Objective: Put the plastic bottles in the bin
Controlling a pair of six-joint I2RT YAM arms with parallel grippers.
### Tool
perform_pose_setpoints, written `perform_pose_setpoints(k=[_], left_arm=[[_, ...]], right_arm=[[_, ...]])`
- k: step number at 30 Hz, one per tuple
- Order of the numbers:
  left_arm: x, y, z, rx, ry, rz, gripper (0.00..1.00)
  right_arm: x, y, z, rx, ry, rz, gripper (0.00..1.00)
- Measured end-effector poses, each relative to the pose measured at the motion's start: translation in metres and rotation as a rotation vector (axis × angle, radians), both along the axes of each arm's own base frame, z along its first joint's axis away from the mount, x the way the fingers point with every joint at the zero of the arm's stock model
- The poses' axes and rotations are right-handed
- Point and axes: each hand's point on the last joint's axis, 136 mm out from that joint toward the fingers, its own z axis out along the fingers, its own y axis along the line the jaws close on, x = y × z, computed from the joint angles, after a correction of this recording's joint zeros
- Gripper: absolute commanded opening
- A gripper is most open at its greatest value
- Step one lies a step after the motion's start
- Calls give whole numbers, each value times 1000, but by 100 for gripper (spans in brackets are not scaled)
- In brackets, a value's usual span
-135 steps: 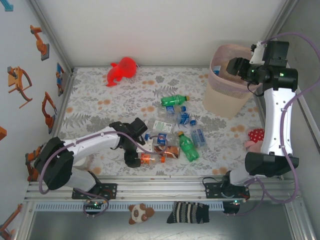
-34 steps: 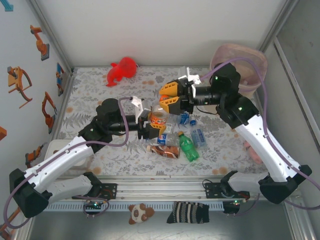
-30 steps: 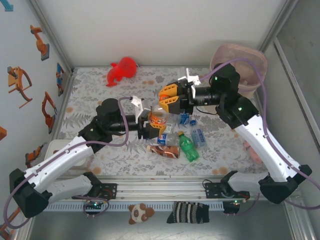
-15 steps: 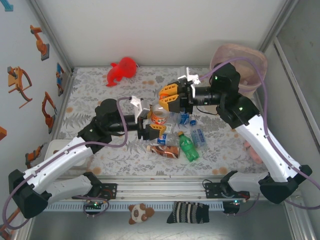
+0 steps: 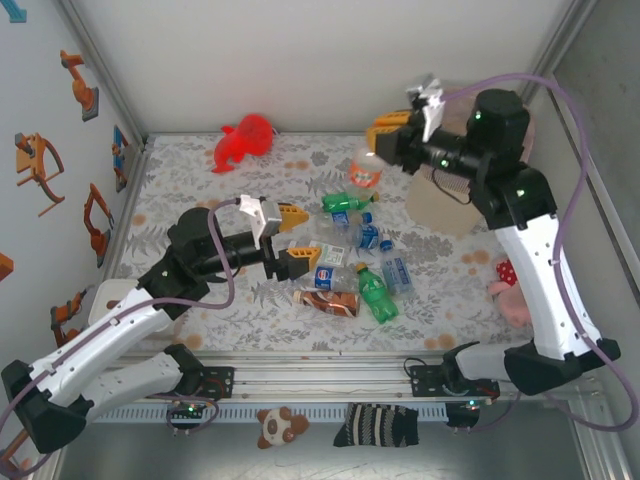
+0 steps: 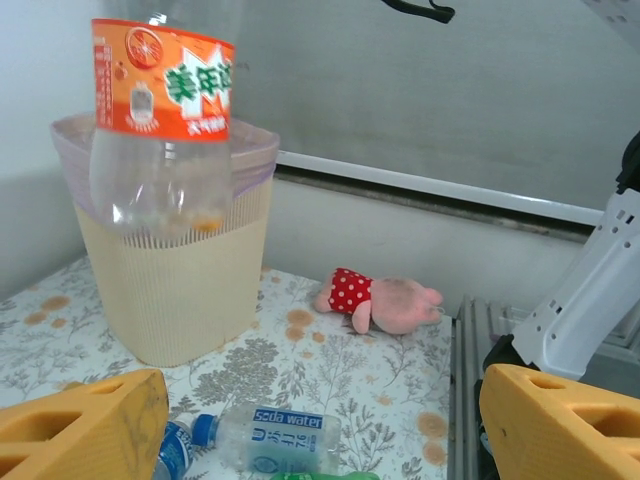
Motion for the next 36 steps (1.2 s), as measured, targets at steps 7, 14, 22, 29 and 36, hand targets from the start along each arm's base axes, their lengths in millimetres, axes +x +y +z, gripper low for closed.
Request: perform_pose_setpoints(k=[7,14,22,29,36], left_arm=[[3,1,-4,8,2,16,81],[3,3,-11,15,7,25,81],[4,3,-19,23,15,30,82],[5,4,-22,23,17,33,82],[6,4,-25,21,20,34,82]], right_arm=[[68,-99,-5,28,75,-418,12],[96,-173,2,6,58,-693,12],[120,-212,-3,-129,19,-845,12],[151,-230,-55,-299,111,-892,12],[166,-242,-113,-449,220,-899,12]])
